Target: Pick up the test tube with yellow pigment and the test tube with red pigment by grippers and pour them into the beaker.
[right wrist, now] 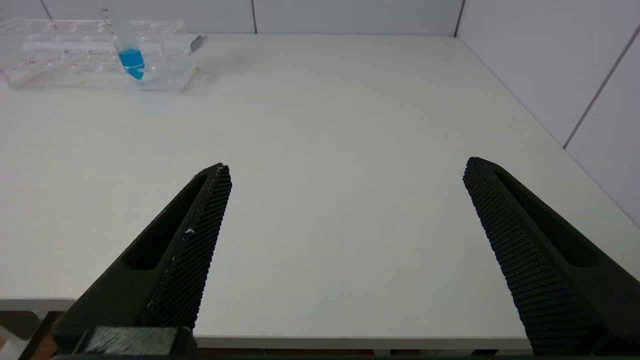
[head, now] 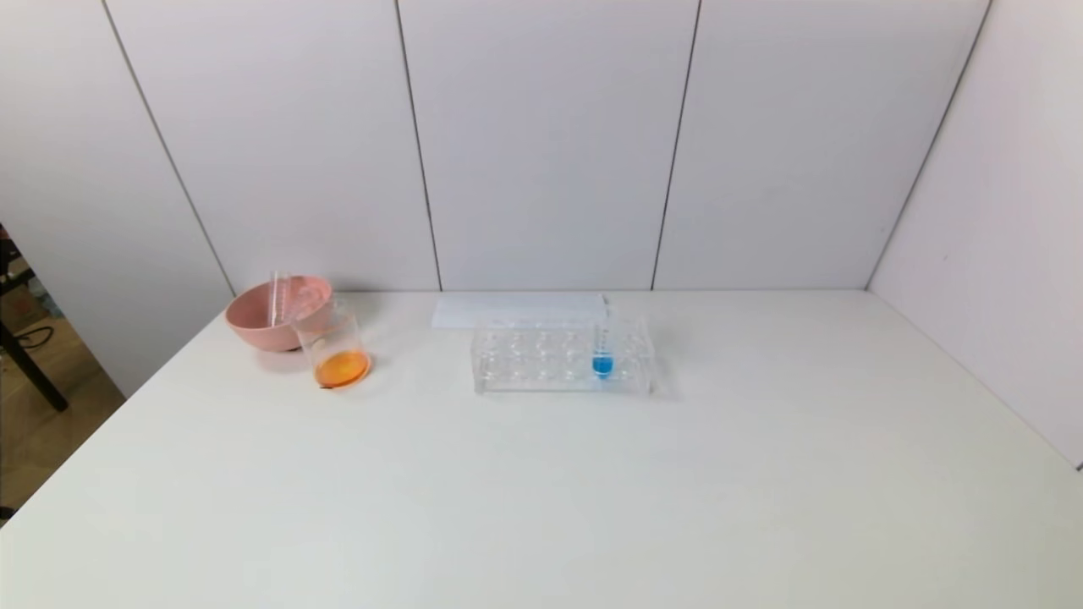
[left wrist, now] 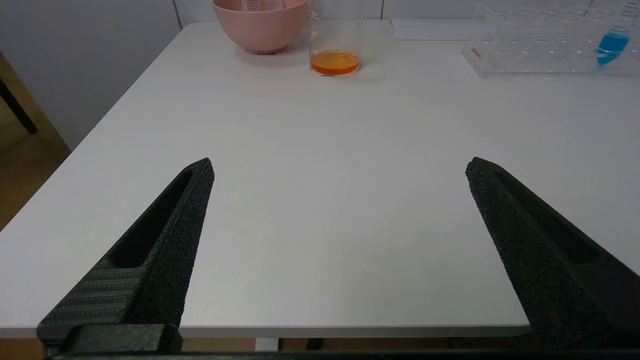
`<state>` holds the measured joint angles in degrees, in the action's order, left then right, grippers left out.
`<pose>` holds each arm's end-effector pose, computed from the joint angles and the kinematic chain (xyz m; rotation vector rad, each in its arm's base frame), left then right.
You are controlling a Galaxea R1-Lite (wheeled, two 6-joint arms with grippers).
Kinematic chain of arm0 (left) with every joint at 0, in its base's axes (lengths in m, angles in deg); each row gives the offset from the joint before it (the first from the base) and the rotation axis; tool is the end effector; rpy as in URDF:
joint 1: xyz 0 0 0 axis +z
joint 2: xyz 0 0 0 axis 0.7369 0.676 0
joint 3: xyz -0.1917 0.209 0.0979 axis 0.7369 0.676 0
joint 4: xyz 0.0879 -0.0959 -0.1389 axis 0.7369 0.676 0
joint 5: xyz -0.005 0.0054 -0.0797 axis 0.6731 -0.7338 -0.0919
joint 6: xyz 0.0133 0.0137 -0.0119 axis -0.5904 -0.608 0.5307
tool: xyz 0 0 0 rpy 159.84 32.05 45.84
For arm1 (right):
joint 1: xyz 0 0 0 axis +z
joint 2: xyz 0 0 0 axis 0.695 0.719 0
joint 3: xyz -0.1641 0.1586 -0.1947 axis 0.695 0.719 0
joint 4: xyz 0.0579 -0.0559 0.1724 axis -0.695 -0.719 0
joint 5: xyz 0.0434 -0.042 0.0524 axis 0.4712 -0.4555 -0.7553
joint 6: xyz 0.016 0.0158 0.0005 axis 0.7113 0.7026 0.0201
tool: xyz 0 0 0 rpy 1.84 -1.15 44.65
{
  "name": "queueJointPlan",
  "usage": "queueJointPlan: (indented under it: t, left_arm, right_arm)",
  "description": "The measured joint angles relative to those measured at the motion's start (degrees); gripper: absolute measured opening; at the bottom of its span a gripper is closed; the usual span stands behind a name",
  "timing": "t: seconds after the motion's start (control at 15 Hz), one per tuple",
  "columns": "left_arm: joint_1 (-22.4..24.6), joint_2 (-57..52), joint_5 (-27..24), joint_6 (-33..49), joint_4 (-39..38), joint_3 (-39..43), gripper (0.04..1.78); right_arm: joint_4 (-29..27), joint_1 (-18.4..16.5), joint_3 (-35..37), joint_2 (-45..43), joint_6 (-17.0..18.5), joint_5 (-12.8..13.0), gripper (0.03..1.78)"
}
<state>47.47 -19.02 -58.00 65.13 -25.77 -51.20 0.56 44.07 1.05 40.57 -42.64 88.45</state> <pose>-0.0228 -0.0001 0.0768 -0.0264 -0.0124 -0.0037 -0.0229 -0.0001 0.0758 0.0023 0.0019 -0.0028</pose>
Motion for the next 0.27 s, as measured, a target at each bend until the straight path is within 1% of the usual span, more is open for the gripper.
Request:
queueJointPlan:
  t: [0.27]
  left_arm:
    - [0.0,0.0,0.0,0.0,0.0,0.0,1.76]
  right_arm:
    - [0.0,0.0,0.0,0.0,-0.2,0.0,1.7]
